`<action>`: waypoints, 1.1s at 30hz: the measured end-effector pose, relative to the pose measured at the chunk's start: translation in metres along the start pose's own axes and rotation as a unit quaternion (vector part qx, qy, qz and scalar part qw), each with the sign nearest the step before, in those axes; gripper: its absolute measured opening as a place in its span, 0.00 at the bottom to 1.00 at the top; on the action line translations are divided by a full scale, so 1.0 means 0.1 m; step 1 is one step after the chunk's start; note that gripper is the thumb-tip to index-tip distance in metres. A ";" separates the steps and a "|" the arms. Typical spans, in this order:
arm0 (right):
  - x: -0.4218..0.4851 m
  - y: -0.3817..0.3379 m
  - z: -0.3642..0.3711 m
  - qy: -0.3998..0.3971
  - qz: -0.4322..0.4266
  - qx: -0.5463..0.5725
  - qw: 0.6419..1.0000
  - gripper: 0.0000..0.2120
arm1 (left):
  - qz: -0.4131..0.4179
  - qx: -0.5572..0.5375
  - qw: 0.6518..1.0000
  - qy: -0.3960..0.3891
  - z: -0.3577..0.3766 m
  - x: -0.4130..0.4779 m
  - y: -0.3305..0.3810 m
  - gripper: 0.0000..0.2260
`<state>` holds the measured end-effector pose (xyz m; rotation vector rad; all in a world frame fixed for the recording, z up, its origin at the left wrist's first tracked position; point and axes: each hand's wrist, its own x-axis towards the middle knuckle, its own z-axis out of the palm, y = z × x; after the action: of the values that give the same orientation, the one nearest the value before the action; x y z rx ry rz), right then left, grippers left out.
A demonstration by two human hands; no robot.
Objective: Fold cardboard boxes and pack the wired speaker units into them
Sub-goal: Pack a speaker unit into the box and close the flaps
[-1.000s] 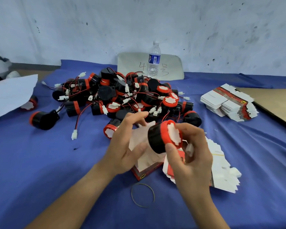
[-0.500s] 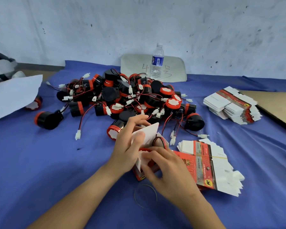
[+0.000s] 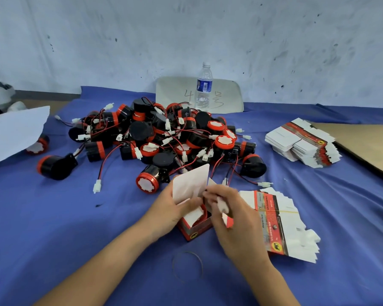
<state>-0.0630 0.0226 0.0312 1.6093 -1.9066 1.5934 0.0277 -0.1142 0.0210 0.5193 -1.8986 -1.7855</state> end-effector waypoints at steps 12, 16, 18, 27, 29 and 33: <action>0.00 0.00 -0.01 0.079 0.098 0.028 0.992 0.08 | -0.018 0.045 0.999 -0.023 -0.03 0.04 -0.04 0.15; 0.02 0.06 0.03 0.044 0.094 -0.035 0.994 0.09 | -0.015 0.052 0.998 -0.024 -0.02 0.04 -0.04 0.13; 0.03 0.06 0.04 0.056 0.117 -0.028 0.991 0.10 | -0.015 0.055 0.998 -0.024 -0.02 0.04 -0.04 0.12; 0.05 0.03 0.09 0.075 -0.004 -0.198 0.977 0.12 | -0.015 0.047 0.999 -0.016 0.00 0.04 -0.04 0.13; 0.02 0.01 0.12 0.053 -0.030 -0.247 0.967 0.15 | -0.012 0.043 0.999 -0.019 0.00 0.04 -0.05 0.13; 0.03 0.03 0.12 0.059 0.003 -0.279 0.958 0.18 | -0.009 0.036 0.999 -0.015 0.02 0.04 -0.05 0.12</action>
<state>-0.0613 0.0106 0.0263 1.2367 -2.0443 0.9865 0.0234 -0.1149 0.0163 0.5392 -1.9921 -1.7508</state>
